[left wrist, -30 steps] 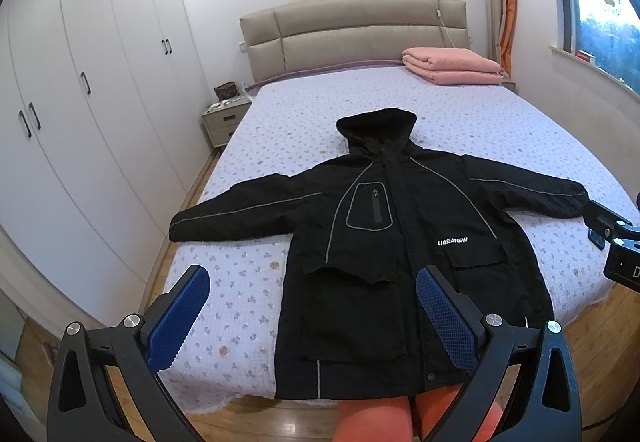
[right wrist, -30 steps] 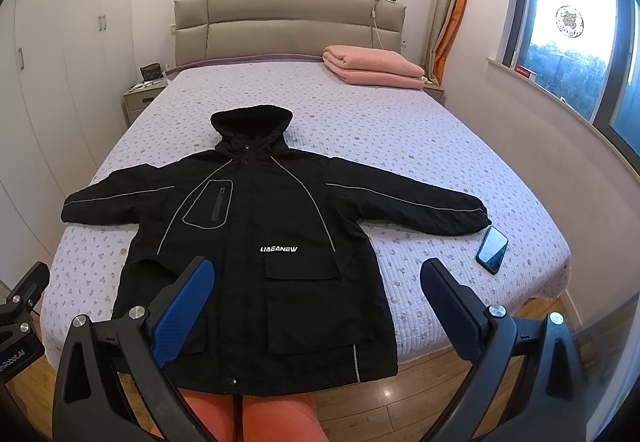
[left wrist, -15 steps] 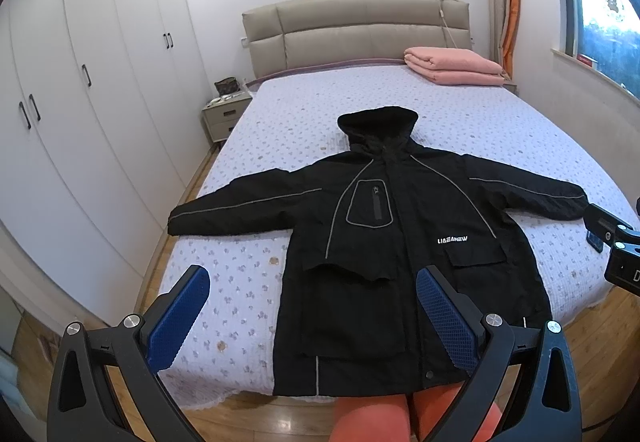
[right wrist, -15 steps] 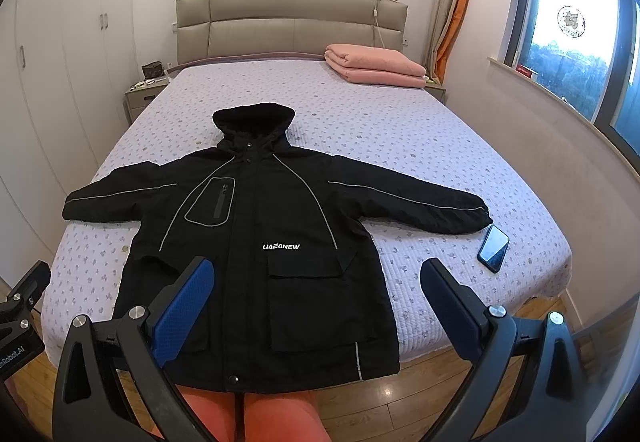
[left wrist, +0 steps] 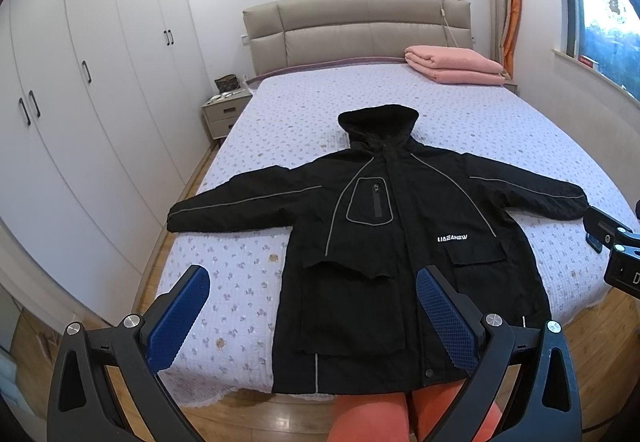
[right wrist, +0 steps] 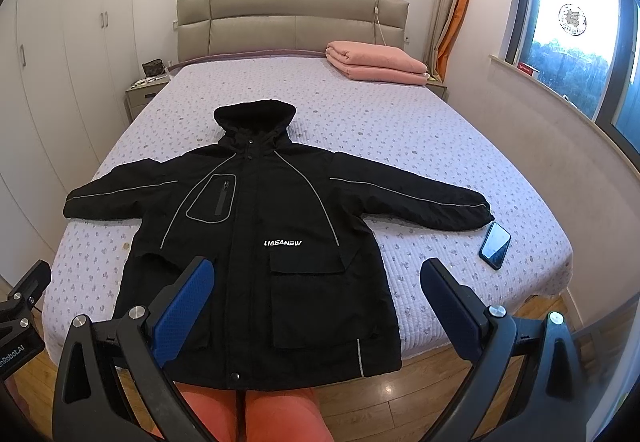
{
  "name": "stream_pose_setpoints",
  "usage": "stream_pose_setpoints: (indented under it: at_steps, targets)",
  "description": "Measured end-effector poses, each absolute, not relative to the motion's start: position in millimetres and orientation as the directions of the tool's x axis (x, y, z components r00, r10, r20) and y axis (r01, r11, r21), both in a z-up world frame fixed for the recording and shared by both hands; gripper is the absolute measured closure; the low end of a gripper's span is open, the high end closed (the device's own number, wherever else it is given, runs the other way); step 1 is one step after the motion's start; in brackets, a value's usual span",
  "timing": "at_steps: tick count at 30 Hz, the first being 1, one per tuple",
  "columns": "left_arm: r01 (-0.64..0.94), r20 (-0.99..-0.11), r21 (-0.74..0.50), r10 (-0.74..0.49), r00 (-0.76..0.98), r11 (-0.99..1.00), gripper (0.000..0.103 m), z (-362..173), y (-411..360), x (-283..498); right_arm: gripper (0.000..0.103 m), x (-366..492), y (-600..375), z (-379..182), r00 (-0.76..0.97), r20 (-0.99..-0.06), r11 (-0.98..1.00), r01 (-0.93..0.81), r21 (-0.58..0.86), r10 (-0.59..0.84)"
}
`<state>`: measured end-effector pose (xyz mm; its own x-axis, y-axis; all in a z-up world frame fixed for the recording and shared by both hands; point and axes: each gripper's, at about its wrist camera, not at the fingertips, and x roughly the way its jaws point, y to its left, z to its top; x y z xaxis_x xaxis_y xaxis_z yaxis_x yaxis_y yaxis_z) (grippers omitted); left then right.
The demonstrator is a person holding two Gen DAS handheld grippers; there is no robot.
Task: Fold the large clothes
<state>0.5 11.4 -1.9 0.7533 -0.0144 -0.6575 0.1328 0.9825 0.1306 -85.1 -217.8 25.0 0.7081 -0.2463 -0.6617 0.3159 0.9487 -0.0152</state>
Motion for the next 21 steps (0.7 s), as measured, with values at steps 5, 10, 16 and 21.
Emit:
stream_pose_setpoints:
  at_steps: [5, 10, 16, 21]
  targets:
    - [0.132, -0.658, 0.126, -0.016, 0.752, 0.983, 0.000, -2.9, 12.1, -0.8, 0.000, -85.3, -216.4, 24.9, 0.708, -0.661, 0.948, 0.317, -0.018, -0.250]
    - [0.132, -0.651, 0.118, -0.024, 0.759, 0.984, 0.000, -1.3, 15.1, -6.8, 0.000, -88.2, -214.3, 28.8, 0.710, -0.657, 0.948, 0.317, -0.022, -0.253]
    - [0.131, -0.635, 0.097, -0.040, 0.771, 0.987, 0.000, 5.1, 23.4, -16.2, 0.000, -96.5, -205.7, 37.7, 0.720, -0.642, 0.948, 0.317, -0.036, -0.265]
    - [0.137, -0.618, 0.081, -0.058, 0.784, 0.987, 0.000, 12.6, 32.9, -25.1, 0.000, -109.4, -196.3, 46.2, 0.730, -0.623, 0.946, 0.320, -0.052, -0.281]
